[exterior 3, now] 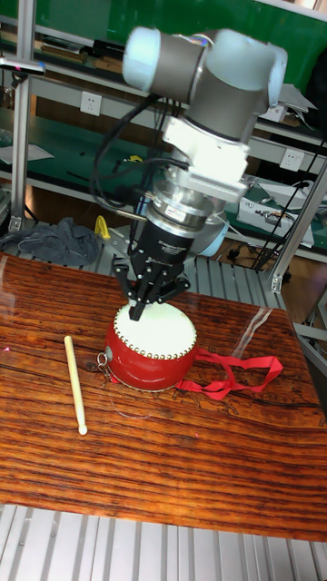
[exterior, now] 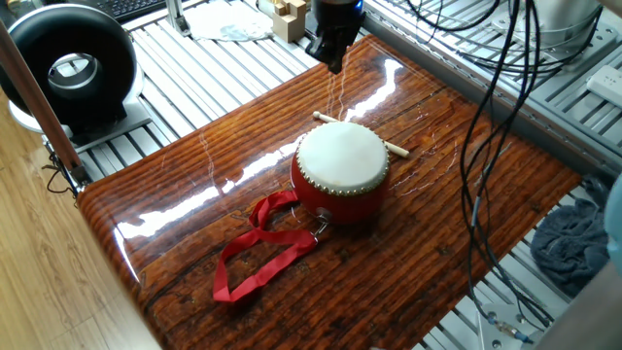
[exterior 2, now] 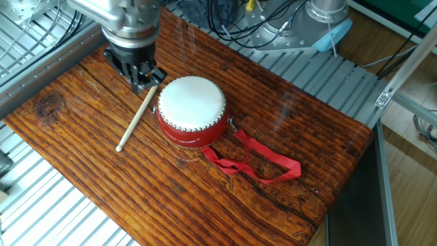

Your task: Play the drum

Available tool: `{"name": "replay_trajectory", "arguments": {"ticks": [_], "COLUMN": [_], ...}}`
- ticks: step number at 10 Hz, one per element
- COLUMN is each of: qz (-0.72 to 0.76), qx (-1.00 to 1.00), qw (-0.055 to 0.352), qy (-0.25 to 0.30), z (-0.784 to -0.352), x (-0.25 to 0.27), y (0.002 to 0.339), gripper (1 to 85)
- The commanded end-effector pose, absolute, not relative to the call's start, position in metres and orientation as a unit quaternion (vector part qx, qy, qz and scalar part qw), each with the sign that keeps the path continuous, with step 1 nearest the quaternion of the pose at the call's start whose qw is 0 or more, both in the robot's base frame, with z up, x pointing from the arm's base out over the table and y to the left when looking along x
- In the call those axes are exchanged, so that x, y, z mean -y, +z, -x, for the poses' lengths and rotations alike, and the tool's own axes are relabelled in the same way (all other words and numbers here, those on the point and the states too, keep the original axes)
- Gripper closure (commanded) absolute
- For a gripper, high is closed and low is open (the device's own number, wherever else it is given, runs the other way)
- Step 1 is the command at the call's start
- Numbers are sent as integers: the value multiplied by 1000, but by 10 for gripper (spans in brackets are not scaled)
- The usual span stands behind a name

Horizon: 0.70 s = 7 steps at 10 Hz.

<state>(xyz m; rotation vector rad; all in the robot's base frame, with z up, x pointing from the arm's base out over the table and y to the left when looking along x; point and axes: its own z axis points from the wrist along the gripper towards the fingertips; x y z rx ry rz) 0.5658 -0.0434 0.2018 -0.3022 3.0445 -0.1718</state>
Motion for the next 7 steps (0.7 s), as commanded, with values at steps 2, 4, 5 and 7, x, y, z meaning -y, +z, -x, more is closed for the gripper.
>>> {"name": "replay_trajectory", "arguments": {"ticks": [2, 4, 5, 7], "qz": [181, 243, 277, 306], "qx": [-980, -967, -957, -947], "qw": [55, 49, 54, 67], "qy": [-53, -64, -71, -67], "z": [-570, -563, -562, -560], "x": [68, 76, 80, 79], "y": [192, 180, 173, 158], "gripper": [847, 847, 847, 847]}}
